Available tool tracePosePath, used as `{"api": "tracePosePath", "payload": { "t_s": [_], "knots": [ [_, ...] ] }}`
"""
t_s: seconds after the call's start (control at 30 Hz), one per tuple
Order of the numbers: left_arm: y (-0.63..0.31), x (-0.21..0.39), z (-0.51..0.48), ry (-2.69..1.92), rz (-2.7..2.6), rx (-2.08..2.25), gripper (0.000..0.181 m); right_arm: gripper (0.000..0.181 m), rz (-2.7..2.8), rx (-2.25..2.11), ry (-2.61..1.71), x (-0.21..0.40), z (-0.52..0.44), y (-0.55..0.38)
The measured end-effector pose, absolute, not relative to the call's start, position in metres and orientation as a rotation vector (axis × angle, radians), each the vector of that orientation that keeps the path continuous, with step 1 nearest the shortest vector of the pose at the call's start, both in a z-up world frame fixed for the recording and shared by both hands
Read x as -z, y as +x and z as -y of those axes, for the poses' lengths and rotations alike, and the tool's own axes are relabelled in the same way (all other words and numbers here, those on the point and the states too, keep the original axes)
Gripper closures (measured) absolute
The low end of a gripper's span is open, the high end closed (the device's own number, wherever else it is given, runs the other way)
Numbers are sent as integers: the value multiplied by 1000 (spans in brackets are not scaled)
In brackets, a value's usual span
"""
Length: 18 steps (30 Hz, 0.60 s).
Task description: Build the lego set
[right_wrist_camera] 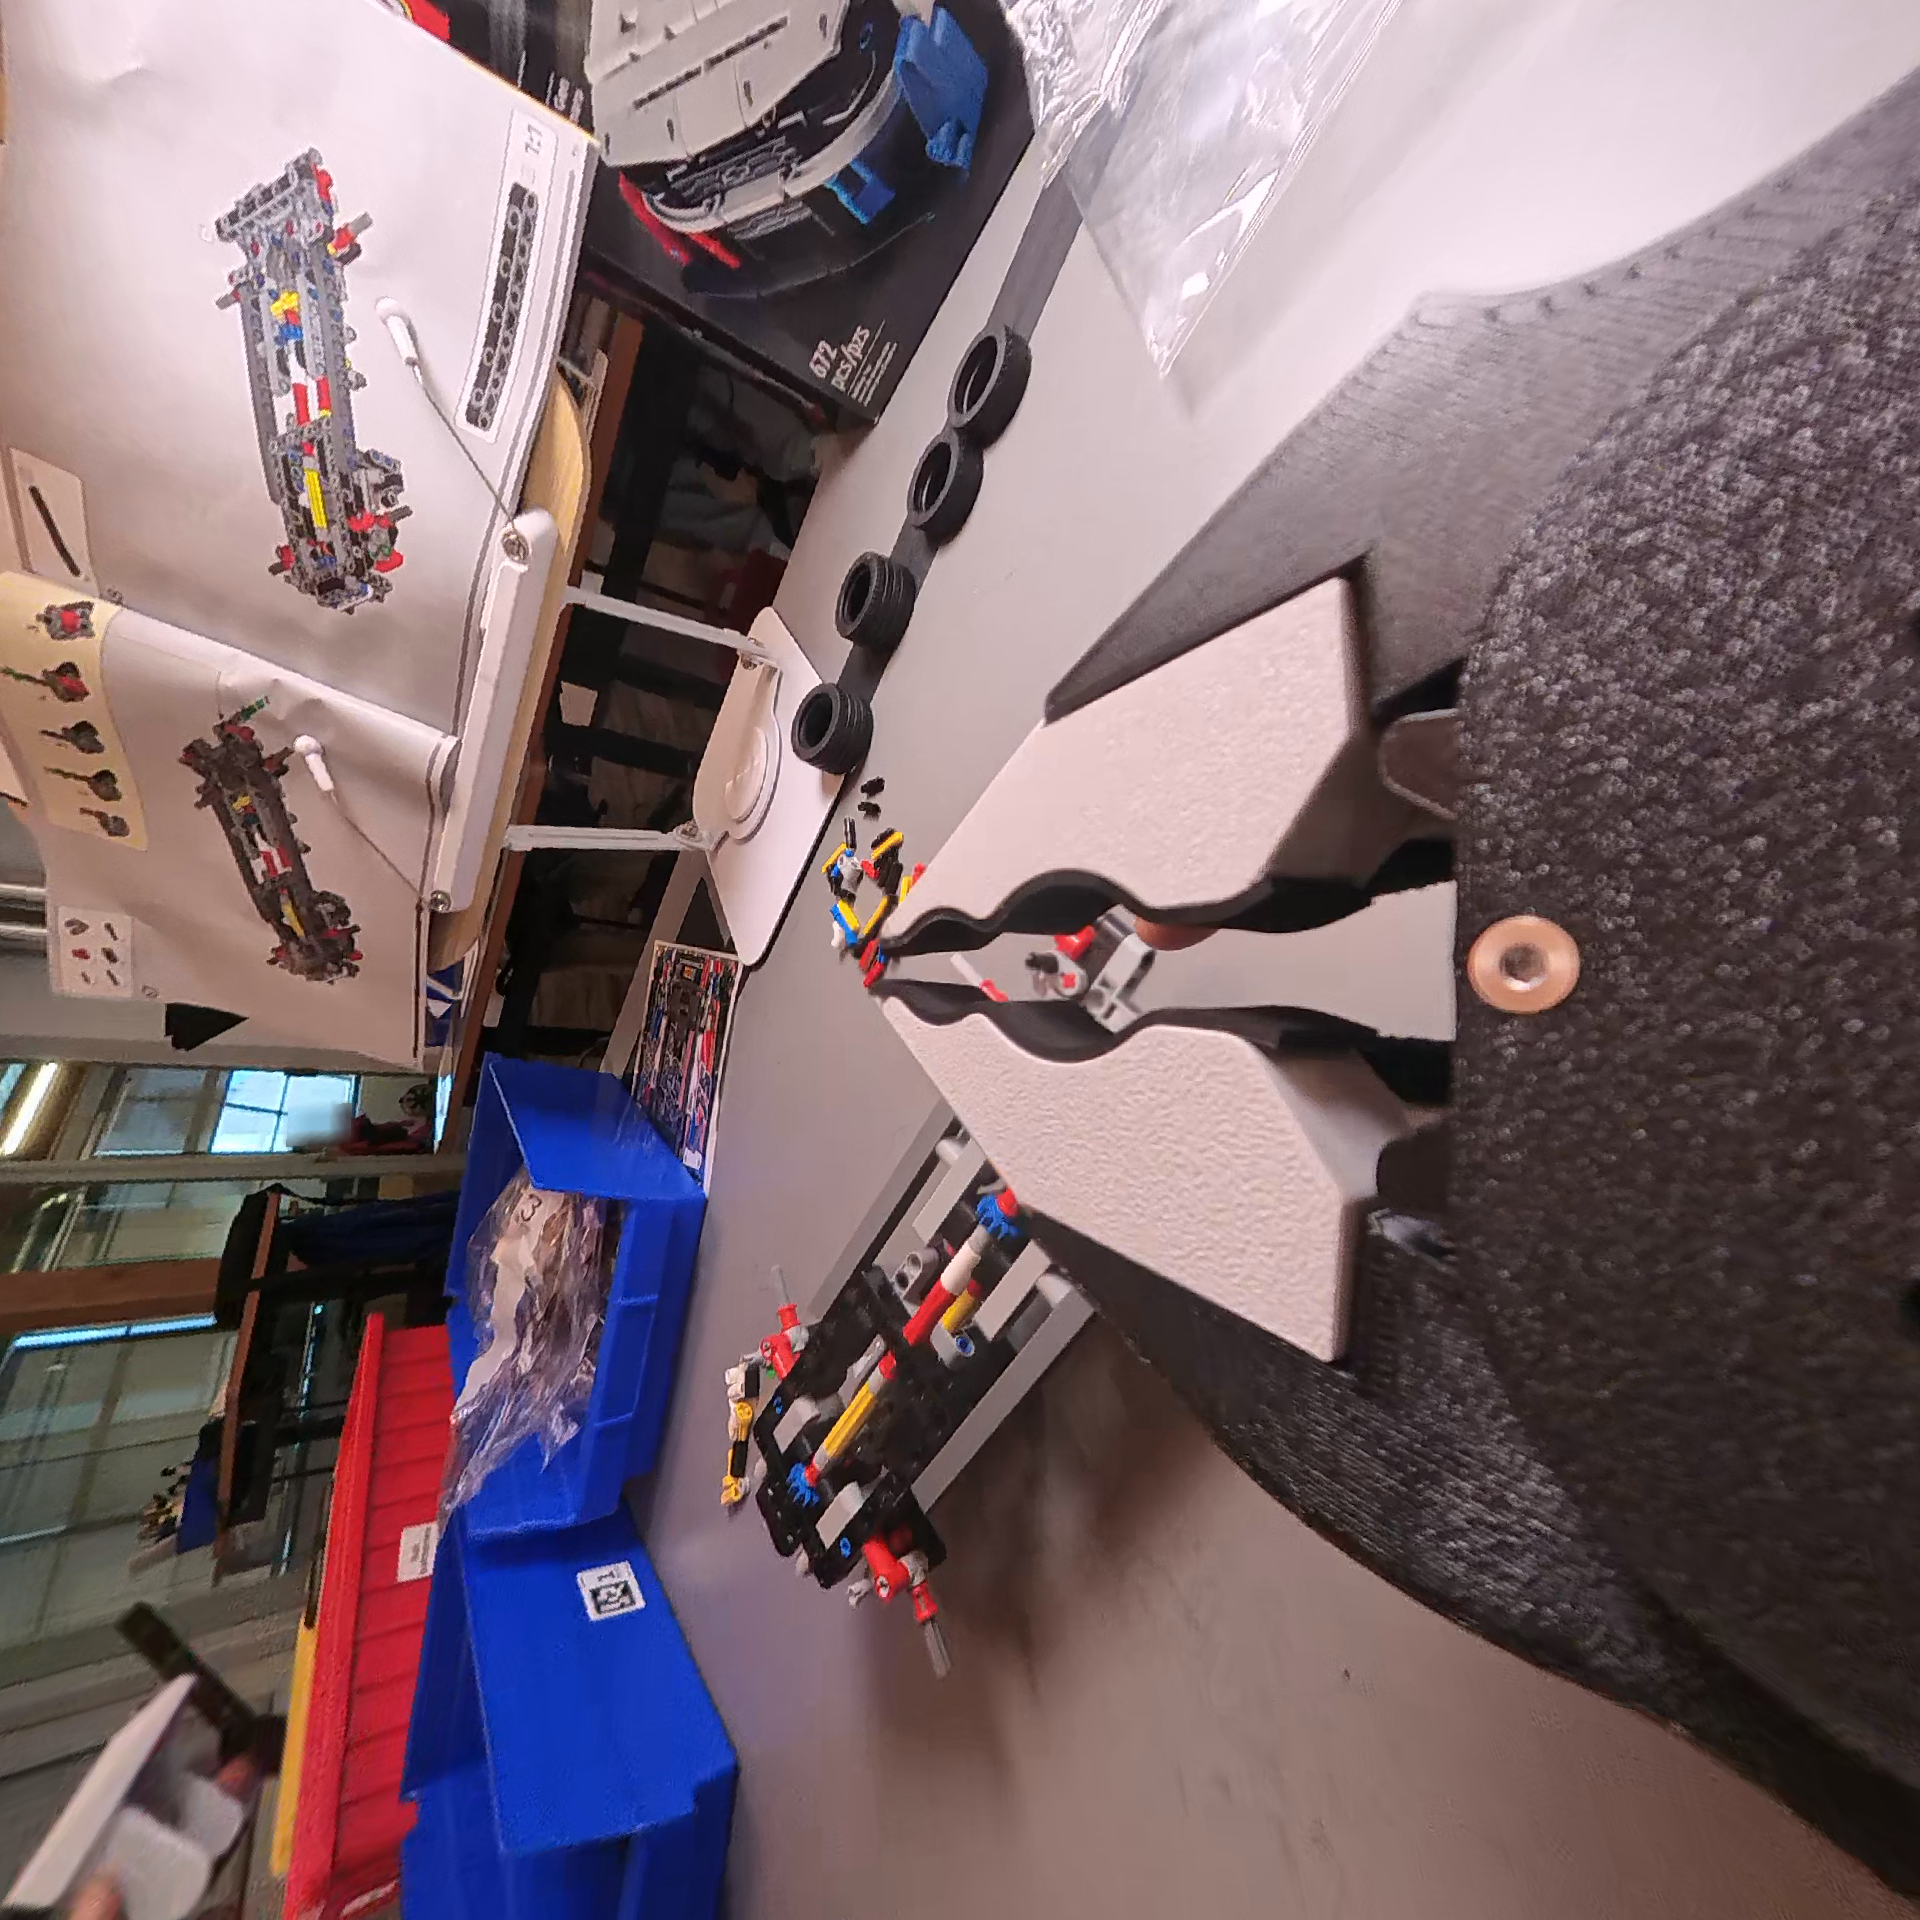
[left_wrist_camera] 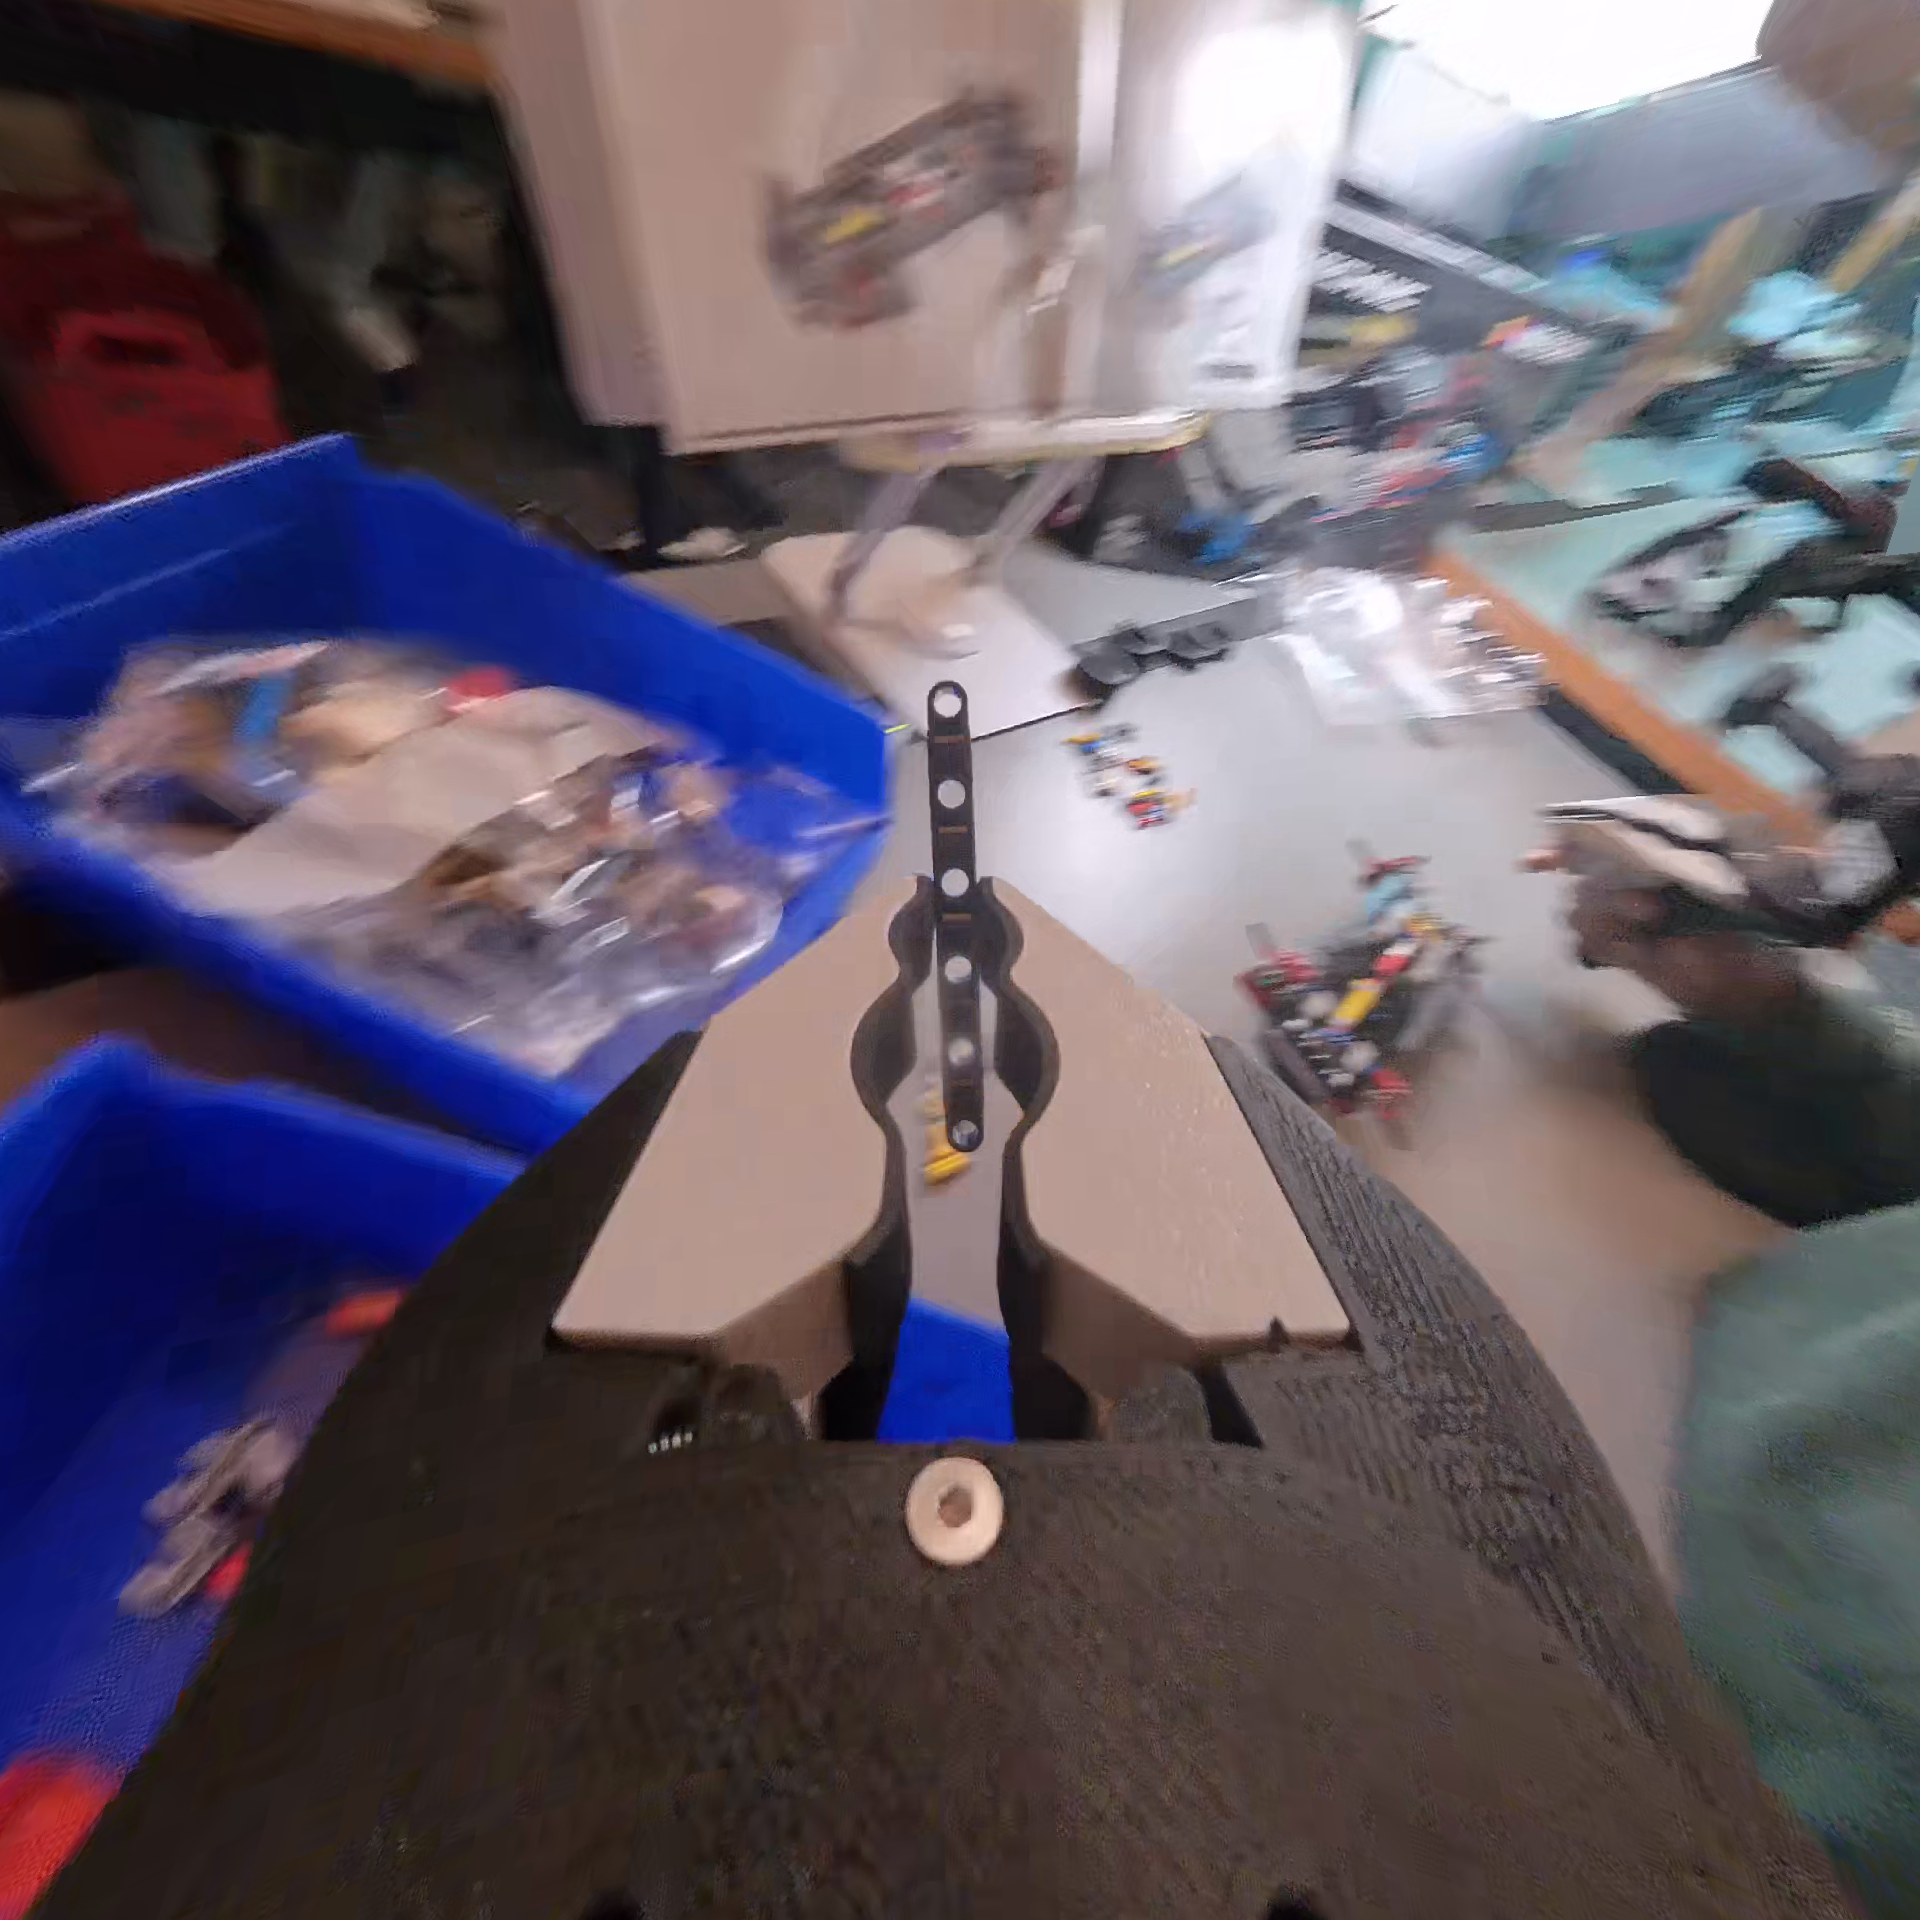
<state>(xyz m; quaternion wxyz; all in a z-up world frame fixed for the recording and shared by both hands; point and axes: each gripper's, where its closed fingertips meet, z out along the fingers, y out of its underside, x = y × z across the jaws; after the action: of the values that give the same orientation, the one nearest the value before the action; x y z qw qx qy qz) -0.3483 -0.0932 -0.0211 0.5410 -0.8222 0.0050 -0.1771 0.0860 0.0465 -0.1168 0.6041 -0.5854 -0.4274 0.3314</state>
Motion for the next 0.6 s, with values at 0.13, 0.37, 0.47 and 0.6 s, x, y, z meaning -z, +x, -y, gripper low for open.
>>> {"api": "tracePosePath", "payload": {
  "t_s": [0.13, 0.37, 0.47, 0.6],
  "knots": [
    [-241, -6, 90, -1809, -235, 697, 176, 180, 1050, -795, -1304, 114, -29, 76],
    [-48, 56, 87, -1787, -590, 1209, 175, 167, 1279, -1003, -1095, 102, 39, 54],
    [17, 103, 91, -1834, -739, 1357, 175, 149, 1391, -1179, -1093, 111, 68, 48],
    [58, 142, 104, -1857, -891, 1465, 175, 144, 1479, -1392, -1107, 119, 93, 49]
  ]
}}
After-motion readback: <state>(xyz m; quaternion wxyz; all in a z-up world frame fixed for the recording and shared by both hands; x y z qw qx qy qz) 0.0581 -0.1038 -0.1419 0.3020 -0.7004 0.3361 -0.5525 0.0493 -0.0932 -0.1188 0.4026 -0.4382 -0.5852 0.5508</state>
